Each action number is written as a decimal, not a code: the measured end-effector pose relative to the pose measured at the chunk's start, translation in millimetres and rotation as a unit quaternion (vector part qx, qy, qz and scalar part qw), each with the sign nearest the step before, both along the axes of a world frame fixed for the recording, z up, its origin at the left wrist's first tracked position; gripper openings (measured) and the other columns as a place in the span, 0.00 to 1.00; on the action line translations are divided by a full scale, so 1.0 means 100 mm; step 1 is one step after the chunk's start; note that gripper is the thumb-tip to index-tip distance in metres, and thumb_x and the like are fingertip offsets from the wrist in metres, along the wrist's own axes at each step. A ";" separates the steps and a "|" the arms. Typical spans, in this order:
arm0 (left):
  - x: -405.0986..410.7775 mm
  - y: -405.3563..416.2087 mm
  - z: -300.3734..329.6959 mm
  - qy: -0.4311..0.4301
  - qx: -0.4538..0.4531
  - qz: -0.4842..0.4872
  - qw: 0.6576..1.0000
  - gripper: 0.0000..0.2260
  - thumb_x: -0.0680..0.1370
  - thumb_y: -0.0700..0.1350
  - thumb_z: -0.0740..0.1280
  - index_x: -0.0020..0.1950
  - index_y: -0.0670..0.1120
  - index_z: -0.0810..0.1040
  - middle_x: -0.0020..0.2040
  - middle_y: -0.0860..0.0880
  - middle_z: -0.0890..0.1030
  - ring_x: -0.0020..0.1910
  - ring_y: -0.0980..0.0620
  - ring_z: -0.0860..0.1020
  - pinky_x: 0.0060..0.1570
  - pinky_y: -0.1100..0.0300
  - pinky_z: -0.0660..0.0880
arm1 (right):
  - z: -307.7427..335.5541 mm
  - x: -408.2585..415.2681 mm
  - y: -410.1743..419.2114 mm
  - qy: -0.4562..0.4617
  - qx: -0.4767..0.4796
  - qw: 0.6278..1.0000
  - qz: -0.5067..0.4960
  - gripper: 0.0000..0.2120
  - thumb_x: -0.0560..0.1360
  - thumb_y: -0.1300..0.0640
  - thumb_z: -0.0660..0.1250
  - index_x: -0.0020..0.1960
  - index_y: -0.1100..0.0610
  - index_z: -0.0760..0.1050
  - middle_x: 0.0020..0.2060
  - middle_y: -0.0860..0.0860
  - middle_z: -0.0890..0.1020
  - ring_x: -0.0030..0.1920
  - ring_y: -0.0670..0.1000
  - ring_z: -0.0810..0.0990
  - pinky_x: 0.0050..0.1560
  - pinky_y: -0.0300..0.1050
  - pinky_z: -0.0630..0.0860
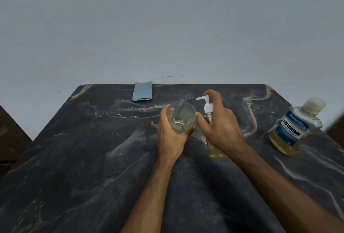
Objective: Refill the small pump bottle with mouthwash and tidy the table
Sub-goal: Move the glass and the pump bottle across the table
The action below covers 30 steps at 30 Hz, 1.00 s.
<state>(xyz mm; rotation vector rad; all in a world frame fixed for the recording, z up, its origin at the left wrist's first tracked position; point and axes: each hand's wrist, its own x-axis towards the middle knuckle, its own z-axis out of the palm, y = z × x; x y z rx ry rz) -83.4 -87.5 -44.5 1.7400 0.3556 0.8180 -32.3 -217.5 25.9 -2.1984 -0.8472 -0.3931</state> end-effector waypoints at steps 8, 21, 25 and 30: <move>0.02 0.01 -0.02 -0.002 0.008 -0.002 1.000 0.45 0.62 0.51 0.82 0.73 0.54 0.61 0.69 0.52 0.73 0.67 0.55 0.72 0.63 0.55 0.75 | -0.06 -0.03 -0.05 0.013 -0.004 1.000 -0.003 0.22 0.76 0.54 0.69 0.61 0.43 0.59 0.30 0.43 0.75 0.27 0.40 0.76 0.26 0.30 0.69; 0.03 0.04 -0.03 0.018 -0.014 0.005 1.000 0.46 0.61 0.57 0.80 0.73 0.58 0.59 0.69 0.54 0.72 0.66 0.58 0.71 0.51 0.74 0.67 | -0.16 -0.02 -0.08 0.043 0.099 0.993 0.037 0.37 0.73 0.49 0.74 0.73 0.40 0.55 0.32 0.45 0.78 0.35 0.41 0.80 0.35 0.34 0.77; 0.04 0.04 -0.03 0.020 -0.011 0.013 1.000 0.46 0.61 0.59 0.79 0.73 0.57 0.59 0.70 0.52 0.72 0.67 0.55 0.71 0.53 0.71 0.68 | -0.28 0.04 -0.09 0.074 0.147 0.985 0.058 0.36 0.74 0.51 0.74 0.72 0.37 0.54 0.36 0.47 0.80 0.39 0.44 0.81 0.39 0.31 0.77; 0.04 0.05 -0.03 0.026 0.005 0.024 0.999 0.45 0.61 0.58 0.80 0.73 0.57 0.60 0.68 0.53 0.73 0.65 0.56 0.72 0.53 0.71 0.68 | -0.43 0.11 -0.10 0.082 0.164 0.979 0.083 0.36 0.76 0.53 0.71 0.73 0.37 0.52 0.40 0.45 0.79 0.42 0.42 0.80 0.42 0.28 0.75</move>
